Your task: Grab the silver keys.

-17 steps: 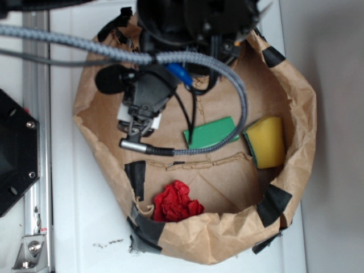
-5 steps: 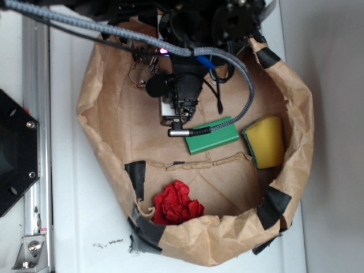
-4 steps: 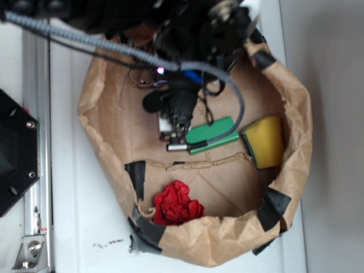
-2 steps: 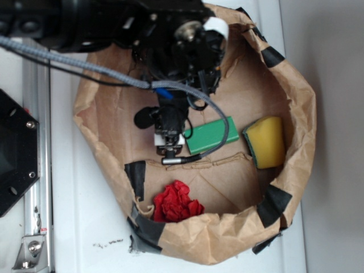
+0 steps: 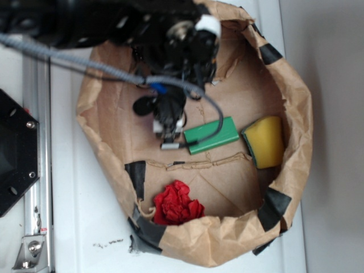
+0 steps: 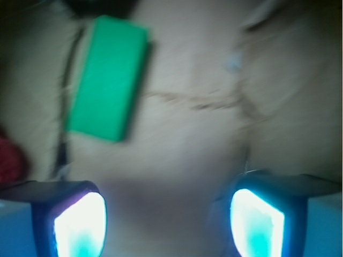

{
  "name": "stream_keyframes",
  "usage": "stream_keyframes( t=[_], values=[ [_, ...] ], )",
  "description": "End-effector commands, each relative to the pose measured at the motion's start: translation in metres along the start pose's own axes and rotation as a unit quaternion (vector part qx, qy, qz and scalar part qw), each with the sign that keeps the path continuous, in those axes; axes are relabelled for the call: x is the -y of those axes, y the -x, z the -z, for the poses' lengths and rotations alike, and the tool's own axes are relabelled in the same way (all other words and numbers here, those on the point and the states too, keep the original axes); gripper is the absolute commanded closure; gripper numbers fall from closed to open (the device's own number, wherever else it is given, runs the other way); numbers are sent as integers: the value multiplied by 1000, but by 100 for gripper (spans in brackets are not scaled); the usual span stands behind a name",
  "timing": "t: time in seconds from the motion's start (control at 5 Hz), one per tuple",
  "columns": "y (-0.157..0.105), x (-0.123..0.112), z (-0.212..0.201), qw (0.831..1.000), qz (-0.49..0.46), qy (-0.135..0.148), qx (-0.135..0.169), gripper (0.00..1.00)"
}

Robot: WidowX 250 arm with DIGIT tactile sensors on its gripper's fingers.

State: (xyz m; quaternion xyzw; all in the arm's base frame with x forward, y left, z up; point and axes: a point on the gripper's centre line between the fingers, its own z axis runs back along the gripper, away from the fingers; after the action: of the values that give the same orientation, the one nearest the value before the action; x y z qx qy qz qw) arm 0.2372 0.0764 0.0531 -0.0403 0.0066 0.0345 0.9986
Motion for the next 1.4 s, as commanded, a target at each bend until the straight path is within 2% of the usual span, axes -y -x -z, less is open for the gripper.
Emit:
stream_keyframes(
  t=[0.0, 0.4, 0.6, 0.8, 1.2],
  values=[
    [-17, -21, -16, 999, -11, -11, 40, 0],
    [-17, -28, -13, 998, -5, -33, 55, 0],
    [-14, -25, -10, 998, -2, -34, 49, 3],
    [-15, -24, -6, 998, -6, -38, 52, 100],
    [-12, -22, -3, 997, 0, -46, 54, 100]
  ],
)
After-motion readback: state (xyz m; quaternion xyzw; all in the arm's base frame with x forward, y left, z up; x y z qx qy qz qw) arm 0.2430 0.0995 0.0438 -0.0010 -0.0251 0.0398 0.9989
